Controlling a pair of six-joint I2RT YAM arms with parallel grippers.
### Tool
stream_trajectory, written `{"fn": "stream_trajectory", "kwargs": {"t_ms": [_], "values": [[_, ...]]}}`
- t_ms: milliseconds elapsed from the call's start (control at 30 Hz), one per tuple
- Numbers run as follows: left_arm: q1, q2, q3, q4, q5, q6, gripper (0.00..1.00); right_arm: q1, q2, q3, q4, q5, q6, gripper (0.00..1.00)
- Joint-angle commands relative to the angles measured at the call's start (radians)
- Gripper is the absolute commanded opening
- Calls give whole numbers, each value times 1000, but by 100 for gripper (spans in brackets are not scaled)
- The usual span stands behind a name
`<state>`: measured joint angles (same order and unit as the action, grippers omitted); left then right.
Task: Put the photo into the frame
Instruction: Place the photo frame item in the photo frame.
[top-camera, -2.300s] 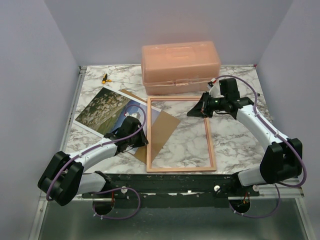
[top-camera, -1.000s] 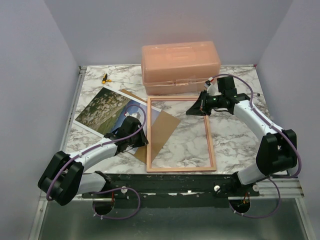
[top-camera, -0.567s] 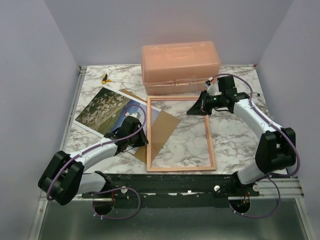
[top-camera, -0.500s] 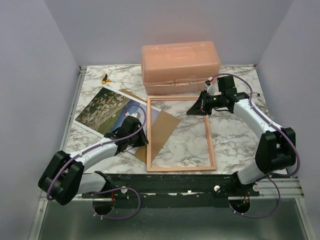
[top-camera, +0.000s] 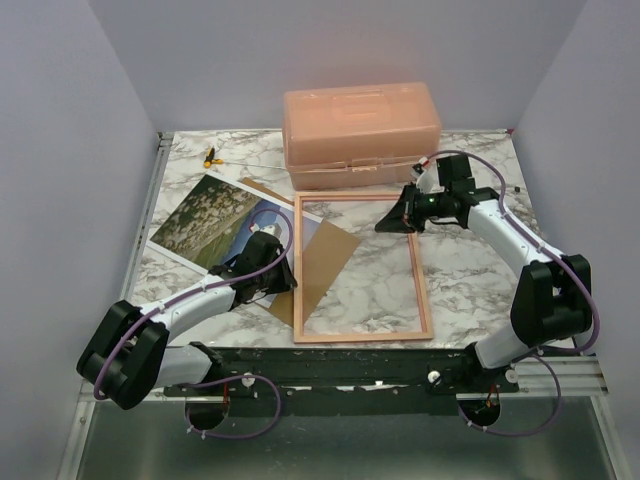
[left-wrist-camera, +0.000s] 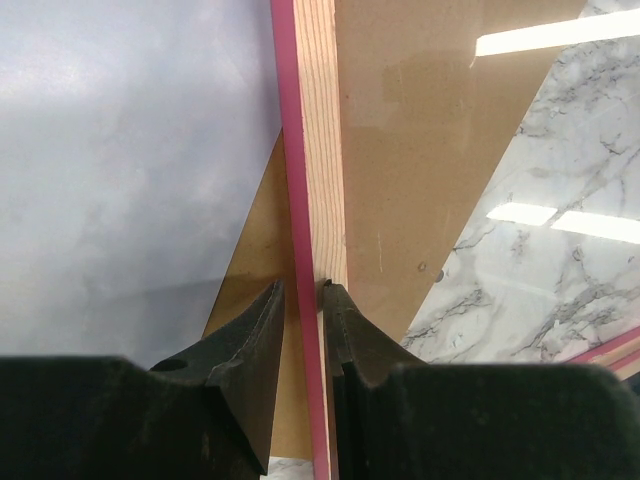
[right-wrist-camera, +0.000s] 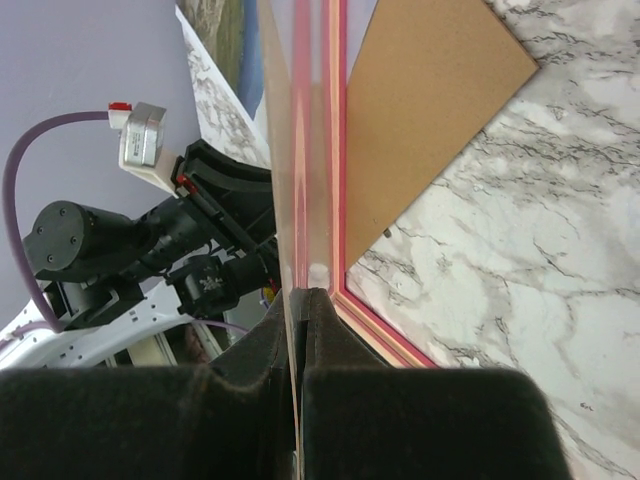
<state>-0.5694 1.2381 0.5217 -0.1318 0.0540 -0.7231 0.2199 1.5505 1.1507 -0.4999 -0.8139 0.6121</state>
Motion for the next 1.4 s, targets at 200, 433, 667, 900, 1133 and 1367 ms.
{"fn": "stream_trajectory", "kwargs": {"t_ms": [200, 433, 667, 900, 1133, 1367], "values": [[5, 33, -17, -72, -40, 31, 23, -7, -10, -56, 22, -2, -10, 1], [5, 31, -17, -71, -40, 33, 23, -7, -6, -58, -7, 62, -57, 1], [5, 34, -17, -71, -39, 31, 23, -7, -10, -31, -58, 128, -92, 1], [5, 35, -16, -71, -39, 32, 23, -7, -11, -77, 21, 43, -69, 2], [5, 31, -20, -71, -40, 31, 23, -7, 28, -117, 44, 69, -97, 18], [4, 32, -19, -71, -38, 31, 23, -7, 59, -110, 18, 114, -142, 38]]}}
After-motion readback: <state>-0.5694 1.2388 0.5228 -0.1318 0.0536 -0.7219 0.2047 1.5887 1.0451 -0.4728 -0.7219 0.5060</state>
